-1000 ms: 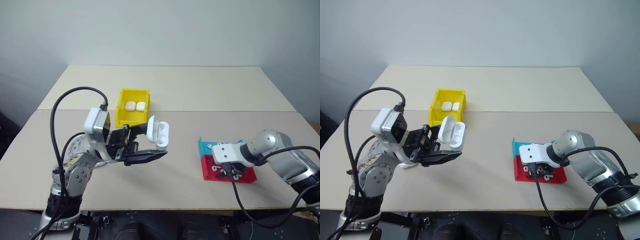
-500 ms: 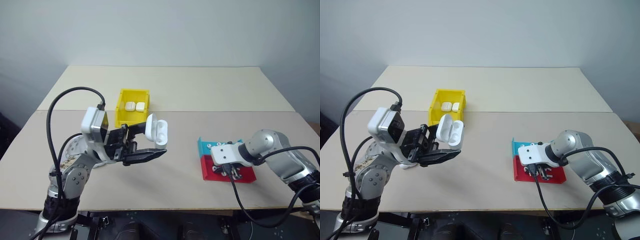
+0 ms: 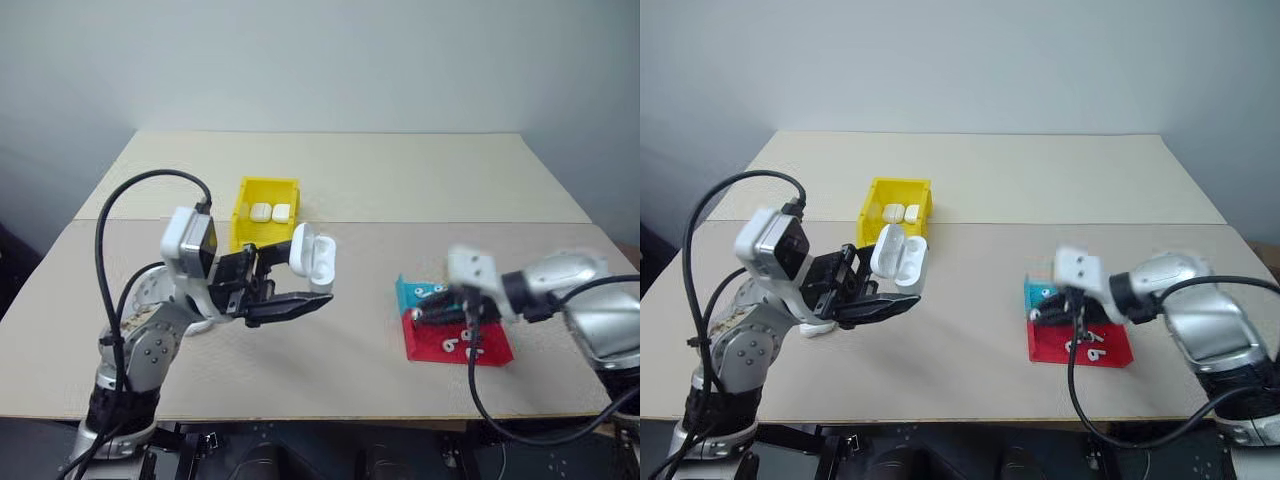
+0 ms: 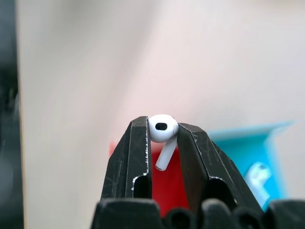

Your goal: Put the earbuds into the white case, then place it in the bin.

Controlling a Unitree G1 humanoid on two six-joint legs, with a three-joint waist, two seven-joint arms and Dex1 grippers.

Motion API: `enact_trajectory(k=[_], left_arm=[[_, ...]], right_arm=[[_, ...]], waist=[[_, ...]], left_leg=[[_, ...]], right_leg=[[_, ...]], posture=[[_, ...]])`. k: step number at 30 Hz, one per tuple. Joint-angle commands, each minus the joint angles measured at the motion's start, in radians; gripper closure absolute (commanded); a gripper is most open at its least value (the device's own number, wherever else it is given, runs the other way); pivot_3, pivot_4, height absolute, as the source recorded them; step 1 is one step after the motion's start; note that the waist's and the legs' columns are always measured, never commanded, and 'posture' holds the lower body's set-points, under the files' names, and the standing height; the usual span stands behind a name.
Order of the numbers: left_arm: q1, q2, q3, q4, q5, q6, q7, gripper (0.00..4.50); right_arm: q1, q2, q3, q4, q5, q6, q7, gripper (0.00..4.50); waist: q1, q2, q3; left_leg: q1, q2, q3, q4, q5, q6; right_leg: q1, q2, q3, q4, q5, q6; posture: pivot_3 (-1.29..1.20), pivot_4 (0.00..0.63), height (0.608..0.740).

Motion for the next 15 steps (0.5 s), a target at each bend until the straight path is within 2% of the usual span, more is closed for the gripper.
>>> enact_trajectory(k=[1,4,8,11,15], left_arm=[[-0.071,-0.010,0.002,0.047,-0.023,0.008,-0.044,1.75],[-0.122,-0.029,-0.006,0.093,-0.017,0.011,-0.060,1.75],[-0.172,-0.062,-0.028,0.157,0.009,0.020,-0.055,1.75],[-0.188,-0.075,-0.044,0.192,0.041,0.021,-0.050,1.75],[-0.189,-0.090,-0.050,0.202,0.064,0.015,-0.049,1.75]], right_arm=[[0.014,0.205,-0.237,-0.143,0.257,0.070,-0.248,3.87],[0.000,0.329,-0.279,-0.242,0.380,0.086,-0.398,3.87],[-0.061,0.447,-0.254,-0.322,0.504,0.076,-0.584,3.87],[-0.092,0.493,-0.227,-0.359,0.551,0.066,-0.686,3.87],[-0.110,0.493,-0.180,-0.390,0.560,0.054,-0.746,3.87]], waist=[[-0.001,-0.001,0.000],[-0.001,0.000,0.000],[-0.002,0.000,-0.001],[-0.002,0.000,-0.001],[-0.002,0.000,-0.001]], left_leg=[[0.000,0.000,-0.001,0.000,0.000,0.000],[-0.001,0.000,0.000,0.000,0.000,0.000],[-0.001,0.000,0.000,0.000,0.000,0.000],[-0.001,0.000,0.000,0.000,0.000,0.000],[-0.002,0.000,0.000,0.000,0.000,0.000]], right_leg=[[0.001,0.001,-0.001,0.000,0.000,0.000],[0.000,0.000,0.000,0.001,0.000,0.000],[-0.001,0.000,0.000,0.001,0.000,0.000],[-0.001,0.001,0.000,0.001,0.000,0.000],[-0.002,0.001,0.000,0.001,0.000,0.000]], posture=[[0.00,0.150,0.740],[0.00,0.150,0.740],[0.00,0.150,0.740],[0.00,0.150,0.740],[0.00,0.150,0.740]])
